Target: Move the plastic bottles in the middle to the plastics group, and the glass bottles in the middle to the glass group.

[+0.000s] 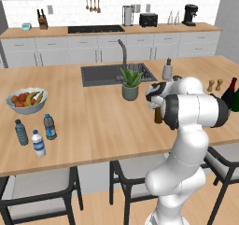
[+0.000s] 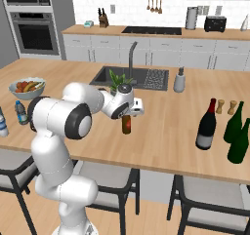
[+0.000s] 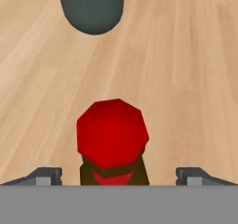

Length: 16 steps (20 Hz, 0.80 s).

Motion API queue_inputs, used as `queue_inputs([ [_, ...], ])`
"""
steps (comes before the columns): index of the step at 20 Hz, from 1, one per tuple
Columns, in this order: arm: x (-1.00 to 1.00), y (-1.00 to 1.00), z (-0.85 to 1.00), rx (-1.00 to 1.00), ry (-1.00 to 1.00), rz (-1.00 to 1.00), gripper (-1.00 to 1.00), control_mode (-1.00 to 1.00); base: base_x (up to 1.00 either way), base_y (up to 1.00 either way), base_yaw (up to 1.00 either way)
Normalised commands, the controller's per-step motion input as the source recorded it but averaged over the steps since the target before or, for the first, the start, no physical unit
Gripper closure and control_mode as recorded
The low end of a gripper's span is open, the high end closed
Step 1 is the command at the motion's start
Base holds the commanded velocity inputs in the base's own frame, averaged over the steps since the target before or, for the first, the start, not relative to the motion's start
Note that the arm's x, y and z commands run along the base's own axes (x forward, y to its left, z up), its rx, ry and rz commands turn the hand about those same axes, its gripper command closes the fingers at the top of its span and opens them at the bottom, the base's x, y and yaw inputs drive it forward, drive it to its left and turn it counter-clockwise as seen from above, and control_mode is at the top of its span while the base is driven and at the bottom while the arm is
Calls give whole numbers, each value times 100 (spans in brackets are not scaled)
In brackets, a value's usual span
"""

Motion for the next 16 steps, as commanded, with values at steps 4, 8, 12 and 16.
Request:
queue_inputs([
  [4,0,0,0,0,0,0,100,-100,0,0,0],
  [8,0,-1,0,0,0,0,100,-100,0,0,0],
  [12,-16,-15,16,0,-1,0,100,-100,0,0,0],
  [16,-36,-47,37,1,-8,-5,100,-100,0,0,0],
])
